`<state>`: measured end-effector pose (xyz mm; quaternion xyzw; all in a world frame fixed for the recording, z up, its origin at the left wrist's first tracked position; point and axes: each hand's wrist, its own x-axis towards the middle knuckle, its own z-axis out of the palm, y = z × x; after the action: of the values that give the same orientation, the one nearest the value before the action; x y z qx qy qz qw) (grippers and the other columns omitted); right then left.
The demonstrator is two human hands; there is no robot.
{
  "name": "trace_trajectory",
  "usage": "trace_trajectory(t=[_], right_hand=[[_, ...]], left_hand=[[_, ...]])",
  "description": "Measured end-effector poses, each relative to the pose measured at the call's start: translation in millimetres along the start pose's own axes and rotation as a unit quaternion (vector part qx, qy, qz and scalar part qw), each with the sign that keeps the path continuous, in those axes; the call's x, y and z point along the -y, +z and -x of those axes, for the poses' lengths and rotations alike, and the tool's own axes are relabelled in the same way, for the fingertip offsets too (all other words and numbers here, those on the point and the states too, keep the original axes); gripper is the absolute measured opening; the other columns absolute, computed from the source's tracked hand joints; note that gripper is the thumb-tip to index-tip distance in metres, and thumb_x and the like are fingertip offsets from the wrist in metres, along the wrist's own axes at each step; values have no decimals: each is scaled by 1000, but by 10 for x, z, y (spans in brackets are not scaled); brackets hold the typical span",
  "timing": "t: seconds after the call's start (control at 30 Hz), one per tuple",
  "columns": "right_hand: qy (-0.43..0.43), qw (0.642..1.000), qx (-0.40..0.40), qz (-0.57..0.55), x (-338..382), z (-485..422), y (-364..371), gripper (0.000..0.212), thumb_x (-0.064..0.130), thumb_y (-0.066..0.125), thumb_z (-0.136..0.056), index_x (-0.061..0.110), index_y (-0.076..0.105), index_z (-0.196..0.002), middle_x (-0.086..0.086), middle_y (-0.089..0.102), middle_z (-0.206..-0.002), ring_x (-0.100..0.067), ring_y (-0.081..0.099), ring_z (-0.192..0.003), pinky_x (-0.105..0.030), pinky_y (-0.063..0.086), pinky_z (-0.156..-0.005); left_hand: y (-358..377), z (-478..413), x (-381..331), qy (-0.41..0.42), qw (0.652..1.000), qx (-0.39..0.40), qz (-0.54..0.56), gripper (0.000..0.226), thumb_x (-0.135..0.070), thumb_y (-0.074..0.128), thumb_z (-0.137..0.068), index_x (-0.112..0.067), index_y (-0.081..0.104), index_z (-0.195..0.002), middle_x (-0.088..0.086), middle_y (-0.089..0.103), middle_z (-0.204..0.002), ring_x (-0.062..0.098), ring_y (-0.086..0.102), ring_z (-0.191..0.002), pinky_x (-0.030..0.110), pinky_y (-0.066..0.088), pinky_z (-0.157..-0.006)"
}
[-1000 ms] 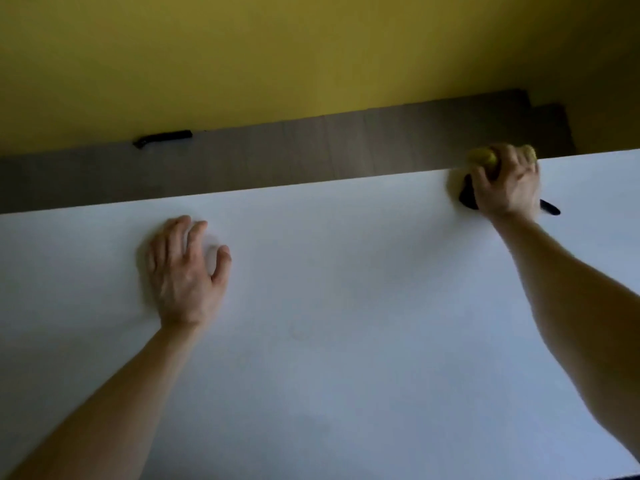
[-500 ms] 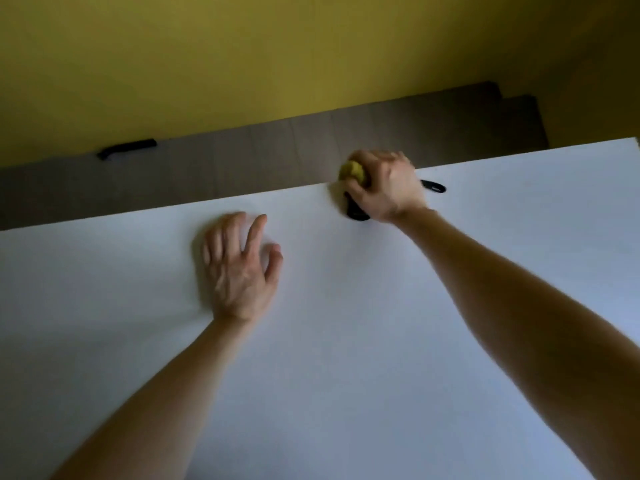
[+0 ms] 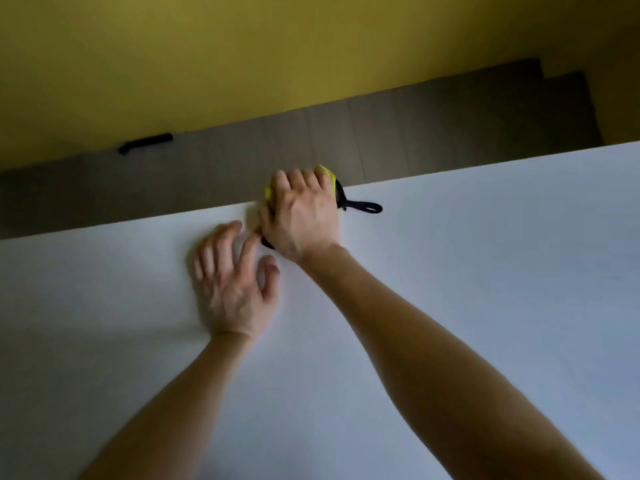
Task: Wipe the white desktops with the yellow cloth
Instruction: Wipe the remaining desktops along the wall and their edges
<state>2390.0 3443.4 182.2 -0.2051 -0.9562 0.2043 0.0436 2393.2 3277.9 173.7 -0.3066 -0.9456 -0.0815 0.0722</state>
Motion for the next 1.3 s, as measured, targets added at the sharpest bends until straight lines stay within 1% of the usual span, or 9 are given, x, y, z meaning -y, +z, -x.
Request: trace_trajectory(t=[0.13, 0.27, 0.37, 0.47, 0.57, 0.7, 0.9, 1.03, 1.3], right_hand=[[-35, 999, 7, 5, -1007, 100, -375, 46, 51, 50, -92, 16, 68, -116, -11, 72, -104, -39, 65, -100, -47, 45, -99], [181, 979, -86, 29, -2214, 481, -994, 42, 48, 55, -94, 14, 67, -117, -18, 70, -111, -42, 62, -109, -50, 45, -107], [336, 929, -126, 88, -1959, 294, -841, 48, 48, 44, -93, 10, 64, -115, -19, 69, -112, -39, 61, -112, -50, 39, -118], [209, 973, -59, 76, -939, 4, -368, 45, 49, 38, -89, 16, 65, -104, -14, 69, -98, -39, 65, -98, -48, 42, -98], [37, 999, -7, 5, 69, -54, 80, 33, 42, 54, -91, 15, 67, -103, -11, 70, -97, -37, 64, -98, -50, 40, -105], [-34, 999, -19, -32, -275, -18, -38, 45, 49, 50, -91, 13, 69, -110, -11, 72, -99, -38, 66, -98, -46, 42, -100], [205, 974, -89, 38, -2474, 575, -1142, 48, 51, 50, -95, 13, 63, -122, -22, 67, -115, -43, 59, -114, -51, 42, -110], [348, 926, -126, 79, -1972, 322, -882, 52, 46, 39, -91, 7, 63, -114, -24, 67, -113, -42, 58, -115, -51, 39, -116], [-7, 1000, -3, -3, 118, -70, 16, 37, 46, 55, -93, 16, 66, -112, -6, 72, -104, -35, 64, -103, -47, 41, -103]], left_hand=[[-10, -21, -6, 0, 1000, 0, 7, 47, -37, 58, -101, -24, 63, -146, 12, 53, -155, 41, 51, -139, 56, 35, -118], [-26, -21, -32, 0, 1000, -3, 24, 47, -36, 58, -100, -24, 65, -145, 13, 54, -154, 42, 52, -138, 56, 36, -117], [-19, -22, -25, 0, 1000, -6, 24, 47, -36, 58, -100, -23, 65, -145, 13, 55, -154, 42, 52, -139, 56, 36, -117], [-9, -26, -6, 8, 1000, -2, 29, 47, -37, 59, -101, -22, 64, -145, 13, 54, -154, 42, 51, -139, 57, 37, -117], [27, -7, 30, -15, 1000, 9, 16, 46, -41, 59, -100, -13, 64, -137, 17, 55, -150, 43, 52, -136, 57, 38, -115], [42, -34, 23, -10, 1000, -4, 20, 47, -40, 58, -101, -14, 64, -140, 13, 56, -152, 40, 52, -136, 55, 38, -115], [-29, -19, -40, -8, 999, -5, 43, 51, -34, 63, -95, -15, 63, -142, 11, 56, -153, 40, 52, -138, 54, 37, -116], [-54, -31, -45, -10, 999, -10, 39, 49, -33, 62, -95, -14, 64, -141, 12, 57, -152, 40, 52, -138, 54, 35, -116], [-34, -33, -21, -11, 1000, 7, 15, 46, -40, 58, -97, -11, 62, -133, 16, 56, -150, 41, 51, -137, 55, 37, -115]])
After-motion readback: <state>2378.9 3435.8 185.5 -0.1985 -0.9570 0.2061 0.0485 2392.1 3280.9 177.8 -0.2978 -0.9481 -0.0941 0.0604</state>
